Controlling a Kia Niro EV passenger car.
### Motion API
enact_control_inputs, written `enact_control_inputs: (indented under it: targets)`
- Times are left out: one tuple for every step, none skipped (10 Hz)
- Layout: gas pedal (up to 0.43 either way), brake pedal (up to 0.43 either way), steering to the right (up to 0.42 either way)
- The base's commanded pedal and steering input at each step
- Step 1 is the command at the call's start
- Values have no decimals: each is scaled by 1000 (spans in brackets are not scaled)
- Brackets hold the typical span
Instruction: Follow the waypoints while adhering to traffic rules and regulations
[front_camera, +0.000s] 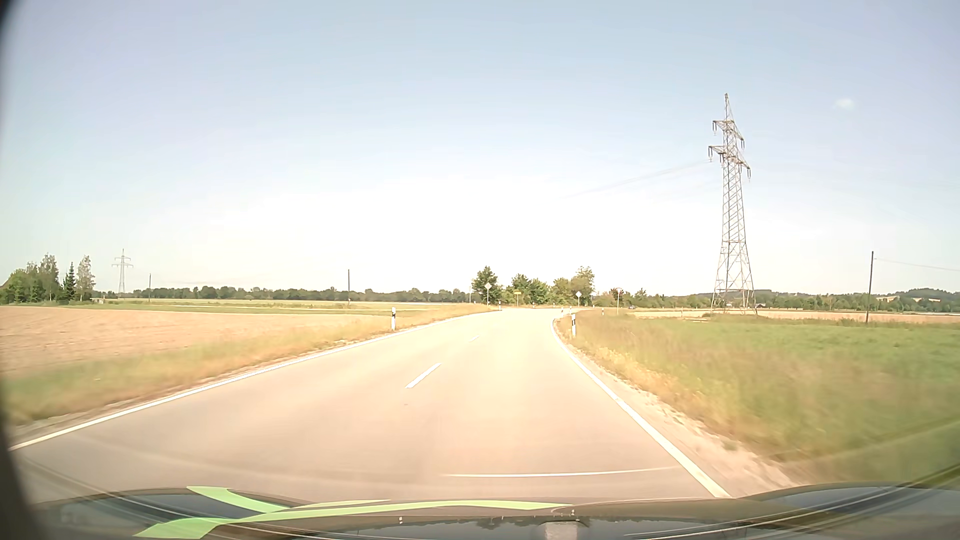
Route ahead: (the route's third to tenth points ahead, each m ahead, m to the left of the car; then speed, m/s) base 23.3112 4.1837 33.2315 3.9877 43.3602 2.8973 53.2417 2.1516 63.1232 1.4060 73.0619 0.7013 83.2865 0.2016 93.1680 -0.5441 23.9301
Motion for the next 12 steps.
enact_control_inputs:
  targets:
    - [0,0,-2]
    - [8,0,0]
    - [8,0,0]
    - [8,0,3]
    - [8,0,8]
    - [8,0,8]
    - [20,0,8]
    - [59,0,8]
    - [67,0,8]
    - [67,0,9]
    - [79,0,10]
    - [87,0,12]
